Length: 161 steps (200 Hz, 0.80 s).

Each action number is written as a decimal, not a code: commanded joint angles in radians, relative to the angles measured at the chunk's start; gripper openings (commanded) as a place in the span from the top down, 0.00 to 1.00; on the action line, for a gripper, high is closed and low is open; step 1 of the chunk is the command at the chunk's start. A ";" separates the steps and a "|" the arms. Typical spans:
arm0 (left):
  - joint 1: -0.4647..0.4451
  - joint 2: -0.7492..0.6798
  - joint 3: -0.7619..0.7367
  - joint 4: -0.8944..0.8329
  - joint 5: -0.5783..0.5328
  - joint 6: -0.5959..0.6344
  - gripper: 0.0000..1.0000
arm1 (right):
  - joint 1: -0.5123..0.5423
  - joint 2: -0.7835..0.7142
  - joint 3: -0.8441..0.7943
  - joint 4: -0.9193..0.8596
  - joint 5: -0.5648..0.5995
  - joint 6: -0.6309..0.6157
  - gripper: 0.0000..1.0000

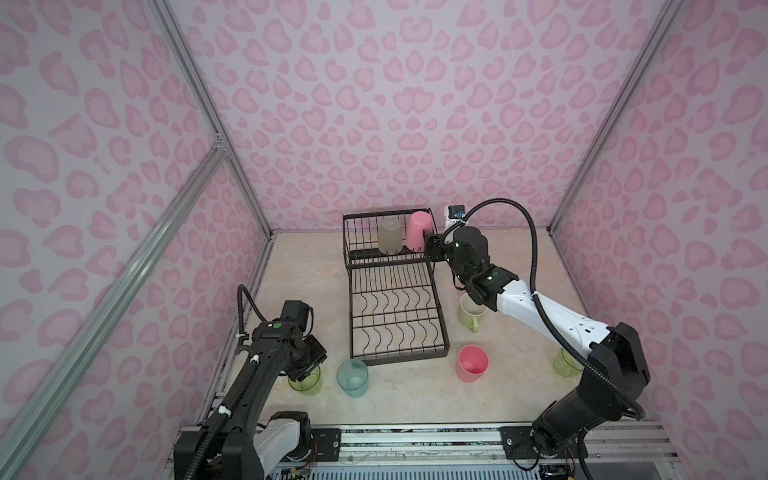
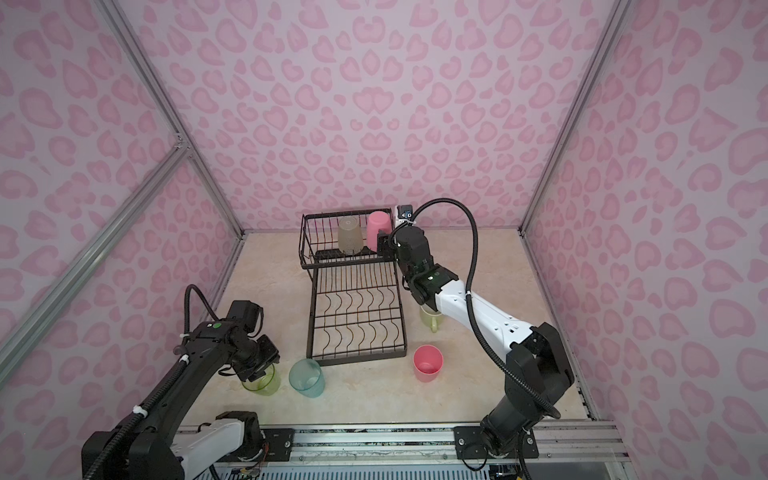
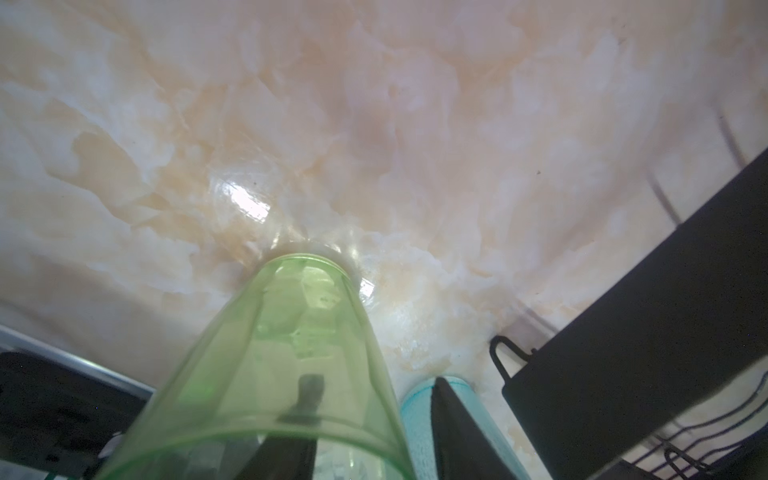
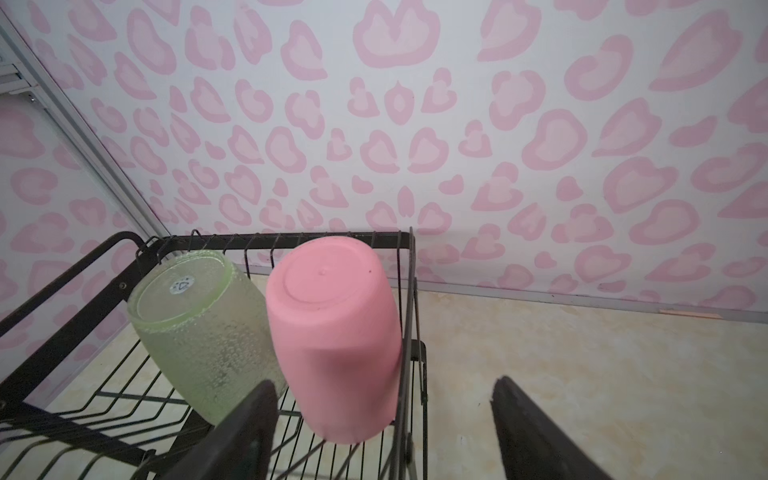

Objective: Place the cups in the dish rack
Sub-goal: 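Reach the left gripper down to the yellow-green cup while the right gripper withdraws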

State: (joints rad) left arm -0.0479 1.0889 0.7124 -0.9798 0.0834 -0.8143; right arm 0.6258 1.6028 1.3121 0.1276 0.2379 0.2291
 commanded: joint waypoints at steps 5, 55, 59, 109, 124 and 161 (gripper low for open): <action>-0.005 0.014 -0.015 0.055 0.013 -0.020 0.63 | -0.001 0.011 0.003 0.014 -0.009 0.021 0.20; -0.008 0.050 0.002 0.062 0.003 0.007 0.76 | -0.005 0.035 0.017 0.003 -0.020 0.029 0.21; -0.008 0.053 0.002 0.062 0.001 0.009 0.77 | -0.006 0.037 0.018 0.003 -0.021 0.030 0.21; -0.015 0.047 0.037 0.034 -0.043 0.057 0.85 | -0.013 0.039 0.022 0.006 -0.035 0.045 0.21; -0.016 0.036 0.058 0.032 -0.050 0.060 0.86 | -0.014 0.039 0.021 0.006 -0.037 0.049 0.21; -0.023 0.034 0.129 0.023 -0.067 0.089 0.90 | -0.013 0.035 0.016 0.004 -0.028 0.050 0.21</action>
State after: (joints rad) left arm -0.0673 1.1294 0.7998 -0.9455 0.0429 -0.7574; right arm 0.6132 1.6341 1.3315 0.1242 0.2020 0.2695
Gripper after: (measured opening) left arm 0.103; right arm 0.792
